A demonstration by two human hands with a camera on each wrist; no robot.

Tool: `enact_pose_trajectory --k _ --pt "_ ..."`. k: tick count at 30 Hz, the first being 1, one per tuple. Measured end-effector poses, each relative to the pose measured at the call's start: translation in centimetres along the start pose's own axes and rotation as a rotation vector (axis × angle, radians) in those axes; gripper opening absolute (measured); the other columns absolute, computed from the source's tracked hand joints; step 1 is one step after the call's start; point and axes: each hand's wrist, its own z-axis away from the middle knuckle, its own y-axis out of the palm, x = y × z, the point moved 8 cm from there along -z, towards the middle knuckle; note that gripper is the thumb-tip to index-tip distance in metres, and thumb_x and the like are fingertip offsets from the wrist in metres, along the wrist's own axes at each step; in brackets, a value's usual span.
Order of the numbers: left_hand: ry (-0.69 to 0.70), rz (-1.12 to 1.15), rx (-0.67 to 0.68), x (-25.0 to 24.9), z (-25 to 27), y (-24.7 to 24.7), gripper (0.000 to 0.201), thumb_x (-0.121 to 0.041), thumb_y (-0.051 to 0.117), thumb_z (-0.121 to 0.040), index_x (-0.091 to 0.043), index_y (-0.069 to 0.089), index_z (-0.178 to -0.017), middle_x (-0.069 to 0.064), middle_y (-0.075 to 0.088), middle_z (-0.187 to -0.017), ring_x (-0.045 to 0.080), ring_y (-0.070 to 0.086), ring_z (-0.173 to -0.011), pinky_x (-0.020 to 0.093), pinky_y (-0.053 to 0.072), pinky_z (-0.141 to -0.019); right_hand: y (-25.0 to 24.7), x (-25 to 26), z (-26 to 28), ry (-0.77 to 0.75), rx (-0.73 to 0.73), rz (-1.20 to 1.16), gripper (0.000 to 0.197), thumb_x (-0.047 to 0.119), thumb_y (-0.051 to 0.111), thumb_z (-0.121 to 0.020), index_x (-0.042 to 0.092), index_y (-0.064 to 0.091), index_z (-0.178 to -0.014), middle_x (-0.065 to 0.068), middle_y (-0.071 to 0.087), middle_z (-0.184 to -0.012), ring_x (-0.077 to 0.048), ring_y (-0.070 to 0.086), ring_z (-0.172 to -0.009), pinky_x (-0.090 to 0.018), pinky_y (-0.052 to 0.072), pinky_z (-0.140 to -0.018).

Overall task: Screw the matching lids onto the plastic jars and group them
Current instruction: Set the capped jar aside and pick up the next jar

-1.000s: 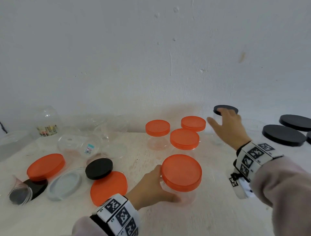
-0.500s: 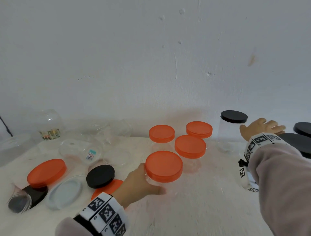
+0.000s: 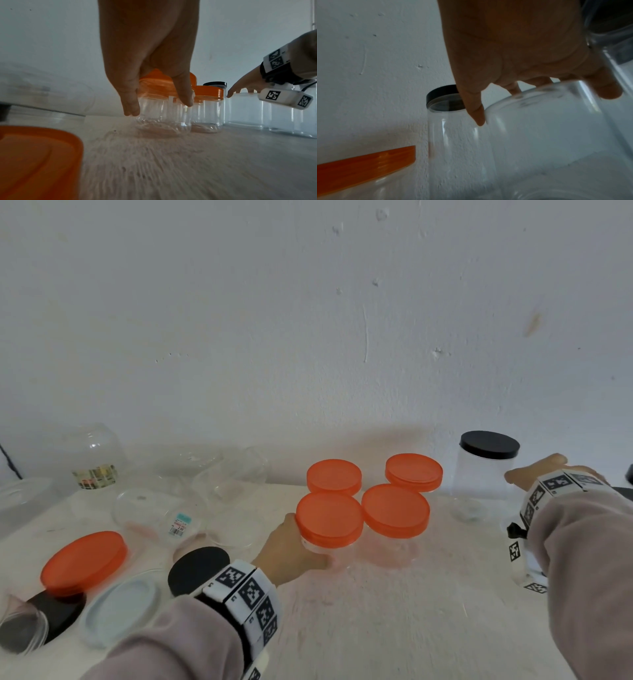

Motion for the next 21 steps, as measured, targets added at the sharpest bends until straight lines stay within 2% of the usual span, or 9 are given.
enact_pose_trajectory --k 1,2,3,6,8,10,12,15,21 --pt "0.001 -0.027 0.025 -0.2 -0.3 0.0 0.091 -0.032 0.084 -0.069 -0.012 0.027 -0.138 0.002 0.046 -0.133 0.017 0.047 -0.118 0.026 0.041 -0.089 -0.1 0.0 -0.2 -0.007 0.003 -0.008 0.049 0.03 0.068 -0.08 0.006 0.043 -0.114 -0.022 0.051 -0.106 -0.038 0.05 -0.099 -0.045 0.042 -0.08" --pt "-0.003 -0.066 0.067 -0.2 -0.6 0.0 0.094 -0.032 0.083 -0.07 -0.012 0.024 -0.14 0.002 0.044 -0.136 0.018 0.046 -0.121 0.026 0.041 -0.092 -0.3 -0.1 -0.5 -0.02 0.0 0.002 0.048 0.034 0.072 -0.073 0.008 0.042 -0.1 -0.017 0.05 -0.091 -0.032 0.05 -0.083 -0.041 0.04 -0.069" --pt "-0.01 -0.119 0.123 -0.2 -0.9 0.0 0.098 -0.033 0.083 -0.07 -0.011 0.021 -0.142 0.003 0.042 -0.138 0.019 0.045 -0.124 0.028 0.04 -0.097 -0.4 -0.2 -0.7 -0.035 -0.001 0.012 0.05 0.037 0.076 -0.066 0.011 0.041 -0.09 -0.014 0.049 -0.085 -0.028 0.048 -0.074 -0.038 0.037 -0.063" --pt "-0.061 -0.347 0.267 0.5 -1.8 -0.8 0.106 -0.036 0.084 -0.069 -0.013 0.016 -0.148 0.006 0.039 -0.145 0.024 0.041 -0.13 0.041 0.037 -0.107 -0.3 0.0 -1.2 -0.059 0.038 0.066 0.057 0.043 0.084 -0.047 0.019 0.04 -0.074 -0.01 0.047 -0.079 -0.028 0.046 -0.075 -0.033 0.03 -0.055" --pt "-0.11 -0.54 0.275 1.4 -2.6 -2.2 0.103 -0.04 0.08 -0.072 -0.013 0.017 -0.148 0.009 0.038 -0.145 0.027 0.041 -0.13 0.043 0.038 -0.106 -0.4 0.2 -1.2 -0.052 0.05 0.143 0.063 0.047 0.084 -0.042 0.018 0.042 -0.08 -0.011 0.044 -0.083 -0.032 0.047 -0.085 -0.035 0.034 -0.059" --pt "-0.16 -0.662 0.232 2.3 -3.5 -3.7 0.095 -0.045 0.075 -0.077 -0.011 0.02 -0.147 0.011 0.039 -0.143 0.028 0.043 -0.128 0.041 0.04 -0.103 -0.7 0.9 -0.9 -0.075 0.049 0.21 0.07 0.05 0.082 -0.043 0.018 0.047 -0.095 -0.012 0.045 -0.094 -0.033 0.047 -0.095 -0.038 0.041 -0.066" --pt "-0.209 -0.727 0.172 3.3 -4.3 -5.0 0.09 -0.049 0.07 -0.079 -0.01 0.023 -0.145 0.011 0.039 -0.142 0.028 0.043 -0.128 0.039 0.04 -0.102 -0.9 1.6 -0.2 -0.12 0.06 0.272 0.075 0.054 0.08 -0.049 0.018 0.051 -0.108 -0.011 0.049 -0.111 -0.034 0.046 -0.108 -0.04 0.046 -0.081" --pt "-0.258 -0.785 0.112 4.9 -4.9 -6.1 0.085 -0.054 0.065 -0.081 -0.01 0.027 -0.143 0.011 0.039 -0.142 0.029 0.043 -0.128 0.038 0.039 -0.102 -1.2 2.1 0.8 -0.143 0.072 0.324 0.08 0.057 0.077 -0.062 0.013 0.051 -0.124 -0.012 0.046 -0.127 -0.033 0.042 -0.118 -0.043 0.042 -0.098" --pt "-0.313 -0.806 0.097 6.5 -5.7 -6.9 0.084 -0.061 0.057 -0.083 -0.011 0.026 -0.142 0.012 0.032 -0.143 0.03 0.039 -0.13 0.038 0.036 -0.102 -2.3 2.7 3.0 -0.173 0.067 0.345 0.081 0.051 0.077 -0.069 0.008 0.045 -0.128 -0.018 0.038 -0.126 -0.036 0.043 -0.115 -0.04 0.038 -0.086"
